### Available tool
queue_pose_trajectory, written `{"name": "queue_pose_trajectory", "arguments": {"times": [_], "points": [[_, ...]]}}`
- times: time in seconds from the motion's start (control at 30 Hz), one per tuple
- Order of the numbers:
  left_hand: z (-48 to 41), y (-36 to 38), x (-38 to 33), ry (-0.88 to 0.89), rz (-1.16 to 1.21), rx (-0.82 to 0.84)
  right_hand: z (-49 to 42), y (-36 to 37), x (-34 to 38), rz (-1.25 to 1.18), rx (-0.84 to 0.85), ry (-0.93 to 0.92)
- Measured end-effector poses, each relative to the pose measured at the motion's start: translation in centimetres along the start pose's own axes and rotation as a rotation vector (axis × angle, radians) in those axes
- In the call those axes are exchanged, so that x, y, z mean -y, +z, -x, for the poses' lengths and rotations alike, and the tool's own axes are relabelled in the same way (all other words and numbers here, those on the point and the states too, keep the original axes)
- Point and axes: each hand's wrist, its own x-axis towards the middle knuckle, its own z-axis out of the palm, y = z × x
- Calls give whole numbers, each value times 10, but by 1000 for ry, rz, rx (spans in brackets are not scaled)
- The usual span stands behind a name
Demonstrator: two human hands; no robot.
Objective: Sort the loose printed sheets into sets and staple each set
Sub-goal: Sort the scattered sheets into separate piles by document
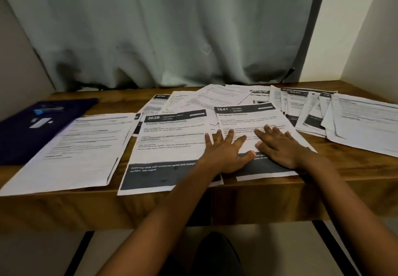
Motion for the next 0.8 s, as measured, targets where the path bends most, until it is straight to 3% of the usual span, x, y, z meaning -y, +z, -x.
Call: {"name": "queue_pose_trajectory", "arguments": {"times": [0.53, 0.63, 0.8], "points": [[-2, 2, 4, 0, 7, -5, 4, 2, -7, -61, -42, 1], [-2, -2, -1, 35, 16, -44, 14, -8, -8, -275, -196, -34], [-8, -10, -27, 150, 7, -99, 38, -32, -32, -299, -552, 45]]}}
